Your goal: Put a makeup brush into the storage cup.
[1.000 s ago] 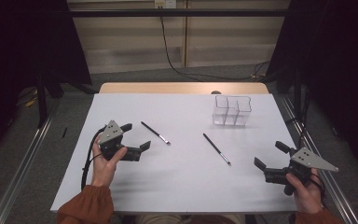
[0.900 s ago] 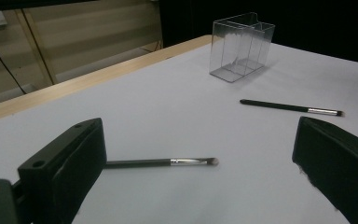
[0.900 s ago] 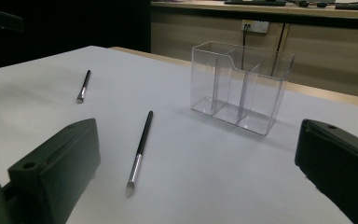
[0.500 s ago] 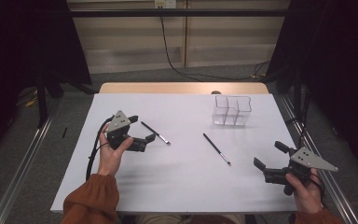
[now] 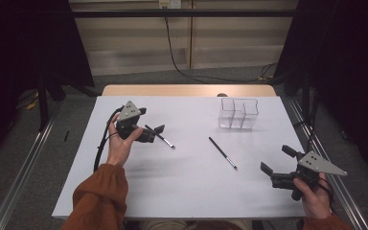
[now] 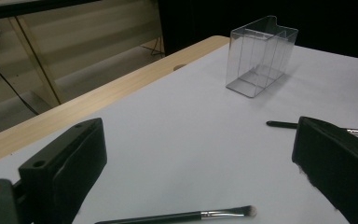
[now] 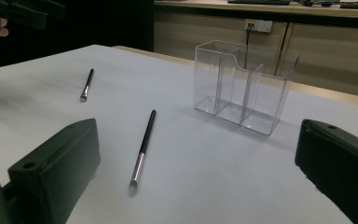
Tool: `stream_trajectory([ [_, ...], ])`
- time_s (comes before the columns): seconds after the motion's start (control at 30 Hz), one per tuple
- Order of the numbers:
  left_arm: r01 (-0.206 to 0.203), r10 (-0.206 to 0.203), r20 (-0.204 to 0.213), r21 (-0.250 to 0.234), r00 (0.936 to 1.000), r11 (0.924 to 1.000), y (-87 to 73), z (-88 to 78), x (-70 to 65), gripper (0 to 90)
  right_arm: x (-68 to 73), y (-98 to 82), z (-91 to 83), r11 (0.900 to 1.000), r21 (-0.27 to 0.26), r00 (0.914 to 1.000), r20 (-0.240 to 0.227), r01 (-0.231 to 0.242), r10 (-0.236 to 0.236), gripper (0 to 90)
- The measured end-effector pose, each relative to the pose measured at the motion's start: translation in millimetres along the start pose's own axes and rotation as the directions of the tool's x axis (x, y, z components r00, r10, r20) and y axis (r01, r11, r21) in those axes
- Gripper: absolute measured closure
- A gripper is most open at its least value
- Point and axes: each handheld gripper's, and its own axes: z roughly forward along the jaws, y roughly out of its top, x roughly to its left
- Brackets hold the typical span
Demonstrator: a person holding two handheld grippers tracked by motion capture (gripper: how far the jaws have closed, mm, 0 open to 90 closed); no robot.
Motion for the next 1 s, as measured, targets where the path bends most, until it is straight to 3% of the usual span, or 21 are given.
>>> stream_trajectory([
  [0.67, -0.009, 0.009, 0.001, 0.061, 1.0000, 0.9981, 12.6, 24.5, 23.4, 3.5, -0.1, -0.5, 0.7, 1.000, 0.006, 0.9999, -0.014, -0.005, 0.005, 0.0],
  [0.93, -0.048, 0.044, 0.028, 0.170, 0.9986, 0.9842, 11.9, 34.5, 27.5, 3.7, 0.1, -0.6, 0.9, 1.000, 0.008, 0.9999, -0.017, -0.002, 0.002, 0.0],
  [1.0, -0.064, 0.063, 0.013, 0.194, 0.9979, 0.9788, 12.8, 36.5, 27.6, 4.2, 0.1, -0.6, 0.9, 1.000, 0.007, 0.9999, -0.016, -0.003, 0.003, 0.0],
])
